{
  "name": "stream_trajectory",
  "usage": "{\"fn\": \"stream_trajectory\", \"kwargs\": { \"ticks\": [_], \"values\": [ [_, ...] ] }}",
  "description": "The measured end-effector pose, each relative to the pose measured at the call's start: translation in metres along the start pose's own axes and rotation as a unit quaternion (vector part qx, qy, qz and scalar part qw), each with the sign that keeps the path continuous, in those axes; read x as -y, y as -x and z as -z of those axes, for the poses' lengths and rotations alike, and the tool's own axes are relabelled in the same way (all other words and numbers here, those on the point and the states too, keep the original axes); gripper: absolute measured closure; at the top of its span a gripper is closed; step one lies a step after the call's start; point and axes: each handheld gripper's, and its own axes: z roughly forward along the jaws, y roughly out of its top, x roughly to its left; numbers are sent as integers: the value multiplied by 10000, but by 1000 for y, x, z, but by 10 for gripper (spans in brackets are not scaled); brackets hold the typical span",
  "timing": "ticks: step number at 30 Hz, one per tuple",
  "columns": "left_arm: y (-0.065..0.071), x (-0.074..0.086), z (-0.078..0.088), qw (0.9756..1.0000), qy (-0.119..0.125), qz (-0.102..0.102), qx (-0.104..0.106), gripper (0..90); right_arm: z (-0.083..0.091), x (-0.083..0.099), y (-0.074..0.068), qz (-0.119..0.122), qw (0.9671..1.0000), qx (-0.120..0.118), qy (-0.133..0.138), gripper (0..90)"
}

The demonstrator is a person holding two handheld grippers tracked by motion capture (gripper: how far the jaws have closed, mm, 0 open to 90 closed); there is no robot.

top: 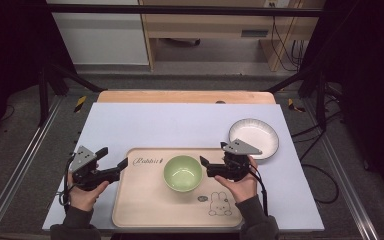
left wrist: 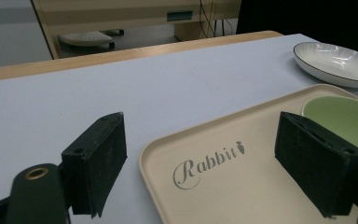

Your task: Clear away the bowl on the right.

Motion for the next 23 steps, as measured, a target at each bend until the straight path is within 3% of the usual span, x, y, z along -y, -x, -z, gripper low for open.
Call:
{"fn": "stream_trajectory", "kwargs": {
  "ticks": [10,23],
  "values": [
    [-2,3,0,10000,-50,29,-59,161,23,11,9,91,9997,85,216,125],
    [-7,10,-3,9998,-169,60,-109,186,39,27,20,80,9993,288,207,133]
  ]
}}
